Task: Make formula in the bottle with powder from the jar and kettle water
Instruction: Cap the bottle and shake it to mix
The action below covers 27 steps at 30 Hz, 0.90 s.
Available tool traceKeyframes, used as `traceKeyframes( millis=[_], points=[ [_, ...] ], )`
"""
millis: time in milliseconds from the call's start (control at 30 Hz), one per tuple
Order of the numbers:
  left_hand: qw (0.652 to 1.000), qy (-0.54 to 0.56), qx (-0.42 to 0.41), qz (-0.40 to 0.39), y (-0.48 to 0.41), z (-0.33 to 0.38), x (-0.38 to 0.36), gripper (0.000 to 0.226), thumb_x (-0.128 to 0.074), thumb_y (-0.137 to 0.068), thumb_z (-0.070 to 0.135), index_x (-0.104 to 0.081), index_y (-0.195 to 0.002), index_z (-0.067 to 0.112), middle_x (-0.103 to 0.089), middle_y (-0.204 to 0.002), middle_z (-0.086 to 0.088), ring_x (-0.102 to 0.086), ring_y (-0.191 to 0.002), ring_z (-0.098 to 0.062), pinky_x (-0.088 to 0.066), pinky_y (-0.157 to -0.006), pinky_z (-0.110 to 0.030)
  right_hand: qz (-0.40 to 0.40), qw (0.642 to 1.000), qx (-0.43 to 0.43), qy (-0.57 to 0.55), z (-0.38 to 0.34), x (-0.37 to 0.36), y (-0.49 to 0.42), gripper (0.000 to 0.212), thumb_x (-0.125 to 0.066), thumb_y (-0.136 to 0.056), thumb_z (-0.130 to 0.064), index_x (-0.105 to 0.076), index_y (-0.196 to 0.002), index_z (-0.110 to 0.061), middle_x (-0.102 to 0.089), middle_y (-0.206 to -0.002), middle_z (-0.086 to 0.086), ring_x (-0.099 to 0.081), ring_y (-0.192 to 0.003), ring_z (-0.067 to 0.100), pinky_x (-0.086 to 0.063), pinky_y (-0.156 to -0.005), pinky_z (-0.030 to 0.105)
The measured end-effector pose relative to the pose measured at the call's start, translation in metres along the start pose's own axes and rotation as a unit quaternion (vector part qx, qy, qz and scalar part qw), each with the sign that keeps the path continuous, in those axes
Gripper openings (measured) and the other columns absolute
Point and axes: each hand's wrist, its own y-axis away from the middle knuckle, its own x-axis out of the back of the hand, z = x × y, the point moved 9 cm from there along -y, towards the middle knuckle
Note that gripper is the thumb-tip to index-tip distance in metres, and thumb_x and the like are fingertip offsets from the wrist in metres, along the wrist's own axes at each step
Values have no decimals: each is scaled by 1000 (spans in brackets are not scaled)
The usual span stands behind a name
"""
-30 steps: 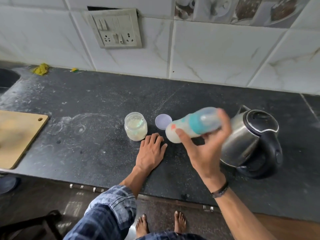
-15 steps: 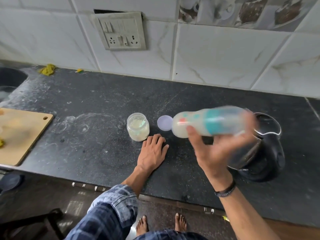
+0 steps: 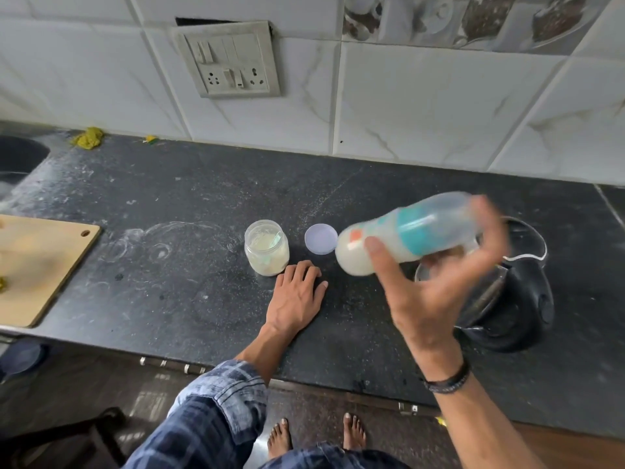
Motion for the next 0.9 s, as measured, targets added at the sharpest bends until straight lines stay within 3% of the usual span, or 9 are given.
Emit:
traceKeyframes(
  millis=[67,167,233,400,533,700,767,833,900],
  points=[
    [1000,3,4,-12,0,-2,-3,27,-50,-103,44,-55,-117,21,-54,-124,1,-50,-102,-24,-45,-89,-41,28,995,88,31,-8,7,-6,97,-90,-78,-15,-26,-150,-14,-38,-153,-13,-51,-136,12,-53,-107,30],
    [1000,-3,3,-12,0,-1,-3,30,-50,-103,44,-56,-119,20,-55,-126,0,-50,-104,-25,-45,-91,-41,-66,993,-80,53,28,-18,1,92,-95,-77,-19,-36,-147,-26,-47,-142,-29,-62,-122,14,-59,-95,53],
    [1000,-3,2,-12,0,-1,-3,31,-49,-104,45,-56,-121,20,-55,-127,-1,-50,-105,-25,-45,-92,-42,-88,988,-118,45,34,-23,12,94,-96,-77,-18,-35,-145,-42,-49,-136,-39,-65,-115,9,-61,-90,52],
    [1000,0,6,-14,0,-1,-3,29,-49,-104,45,-56,-119,20,-55,-125,0,-50,-104,-24,-44,-91,-41,16,998,67,14,-1,-6,5,93,-89,-84,-23,-26,-152,-26,-35,-155,-13,-48,-137,13,-53,-108,35],
    [1000,0,-6,7,1,2,2,36,-48,-102,44,-57,-124,16,-58,-121,-5,-51,-100,-27,-47,-88,-44,-85,988,-125,38,37,-31,28,93,-95,-77,-17,-33,-144,-34,-48,-140,-1,-62,-123,30,-59,-94,57],
    [1000,1,4,-10,0,0,-1,29,-51,-103,44,-56,-118,20,-55,-122,-1,-49,-103,-24,-45,-88,-42,22,996,84,27,1,-2,13,93,-89,-85,-29,-28,-155,-24,-33,-156,-5,-46,-139,17,-53,-109,37],
    [1000,2,4,-12,1,-1,-1,30,-52,-103,43,-57,-120,19,-55,-122,-1,-50,-104,-25,-44,-88,-42,-17,999,-21,44,23,-12,16,90,-90,-84,-30,-32,-151,-21,-41,-151,-1,-54,-132,20,-57,-102,51],
    [1000,1,-1,-4,1,0,-1,33,-53,-103,43,-57,-124,17,-56,-123,-2,-50,-104,-26,-44,-88,-42,-81,989,-114,56,40,-24,27,88,-93,-80,-24,-37,-147,-29,-49,-143,-19,-62,-122,13,-60,-92,56],
    [1000,-3,-5,-5,0,1,-1,32,-51,-103,44,-56,-123,19,-55,-124,-1,-50,-105,-25,-44,-89,-41,-39,997,-65,32,22,-16,19,90,-93,-80,-22,-35,-148,-34,-45,-145,-22,-59,-125,11,-60,-98,47]
  ],
)
